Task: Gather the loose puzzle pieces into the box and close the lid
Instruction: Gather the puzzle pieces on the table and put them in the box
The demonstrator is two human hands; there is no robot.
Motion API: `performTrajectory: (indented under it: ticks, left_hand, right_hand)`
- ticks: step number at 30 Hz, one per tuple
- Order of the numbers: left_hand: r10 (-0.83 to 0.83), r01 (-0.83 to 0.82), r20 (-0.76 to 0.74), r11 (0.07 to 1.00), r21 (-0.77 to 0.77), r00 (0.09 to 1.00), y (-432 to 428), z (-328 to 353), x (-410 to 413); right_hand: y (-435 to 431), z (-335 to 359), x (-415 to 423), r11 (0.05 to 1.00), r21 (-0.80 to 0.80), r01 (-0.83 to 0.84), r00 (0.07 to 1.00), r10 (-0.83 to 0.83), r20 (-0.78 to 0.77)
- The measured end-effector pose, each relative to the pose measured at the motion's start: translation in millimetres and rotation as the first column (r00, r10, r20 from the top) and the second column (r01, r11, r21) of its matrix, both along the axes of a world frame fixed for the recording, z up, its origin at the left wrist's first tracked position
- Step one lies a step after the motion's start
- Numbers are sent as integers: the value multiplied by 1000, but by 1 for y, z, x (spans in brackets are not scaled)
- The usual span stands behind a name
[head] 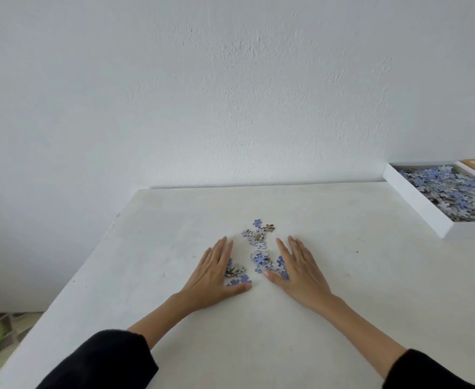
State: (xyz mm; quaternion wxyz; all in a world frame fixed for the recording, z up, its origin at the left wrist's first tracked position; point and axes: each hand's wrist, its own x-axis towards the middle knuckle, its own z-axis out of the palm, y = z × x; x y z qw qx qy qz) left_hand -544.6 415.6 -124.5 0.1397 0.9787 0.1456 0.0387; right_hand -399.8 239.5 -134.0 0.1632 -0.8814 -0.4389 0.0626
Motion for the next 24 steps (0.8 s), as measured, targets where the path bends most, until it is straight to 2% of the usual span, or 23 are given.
performTrajectory:
  ticks: [3, 5, 7, 9, 12, 17, 21, 24]
  left_hand:
    - [12, -6, 71, 997, -82, 997, -3, 7, 11]
    - [29, -17, 113, 994, -106, 993, -1, 10, 9]
    - [76, -64, 113, 992, -105, 991, 3, 10, 0]
    - [102, -96, 70, 993, -72, 992, 7, 5, -11]
    - [74, -74, -23, 997, 9, 997, 5, -1, -24]
    - [68, -66, -57, 997, 40, 996, 5, 0, -20]
    - [45, -42, -72, 998, 43, 996, 5, 1, -16]
    - [2, -1, -71, 1000, 22, 998, 8, 2, -16]
  right_hand:
    - [16, 3, 9, 999, 46, -28, 999, 30, -43]
    - [24, 6, 15, 987, 157, -38, 986, 63, -157]
    - [31, 9, 24, 965, 263, 10, 965, 60, -257]
    - [38, 11, 35, 956, 288, 46, 957, 41, -288]
    - [51, 16, 47, 968, 251, -24, 946, 102, -307]
    - [65, 20, 49, 948, 208, -241, 913, 294, -283]
    - [53, 19, 43, 904, 284, -321, 881, 395, -262]
    - [35, 17, 33, 865, 403, -300, 868, 422, -260]
